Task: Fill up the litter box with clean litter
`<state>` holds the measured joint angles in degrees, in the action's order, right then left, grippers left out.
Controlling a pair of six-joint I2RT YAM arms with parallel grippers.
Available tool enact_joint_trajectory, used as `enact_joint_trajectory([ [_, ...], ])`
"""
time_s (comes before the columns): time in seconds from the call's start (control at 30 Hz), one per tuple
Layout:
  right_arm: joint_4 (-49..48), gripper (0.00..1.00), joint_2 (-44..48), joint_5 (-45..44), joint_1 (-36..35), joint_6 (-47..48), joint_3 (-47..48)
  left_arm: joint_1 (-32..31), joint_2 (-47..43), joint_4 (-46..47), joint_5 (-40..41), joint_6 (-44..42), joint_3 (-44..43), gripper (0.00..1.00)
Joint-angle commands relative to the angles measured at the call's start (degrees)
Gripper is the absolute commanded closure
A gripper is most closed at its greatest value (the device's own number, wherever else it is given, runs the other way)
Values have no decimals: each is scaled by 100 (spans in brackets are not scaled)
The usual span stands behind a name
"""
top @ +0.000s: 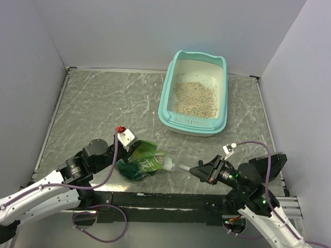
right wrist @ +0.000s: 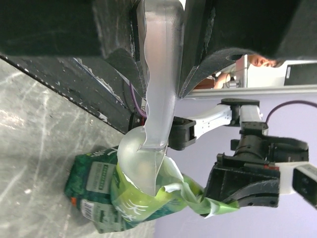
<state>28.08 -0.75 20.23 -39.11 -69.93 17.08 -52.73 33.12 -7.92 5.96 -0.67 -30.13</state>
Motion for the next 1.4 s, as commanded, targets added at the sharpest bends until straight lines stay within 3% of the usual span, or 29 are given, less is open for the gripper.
enact_joint_trajectory([
  [0.0, 1226, 100, 1418, -300, 27, -143, 85, 8, -34, 107, 468, 23, -90, 99],
  [0.6, 1877, 100, 1780, -942, 27, -266, 1069, 8, -201, 72, 635, 5, -90, 99],
  [1.07, 771, 100, 1658, -1161, 27, -618, 1069, 0, -377, 72, 670, 5, -90, 99],
  [1.37, 146, 100, 1052, -1214, 26, -557, 1341, 0, -421, 19, 889, 23, -116, 99],
])
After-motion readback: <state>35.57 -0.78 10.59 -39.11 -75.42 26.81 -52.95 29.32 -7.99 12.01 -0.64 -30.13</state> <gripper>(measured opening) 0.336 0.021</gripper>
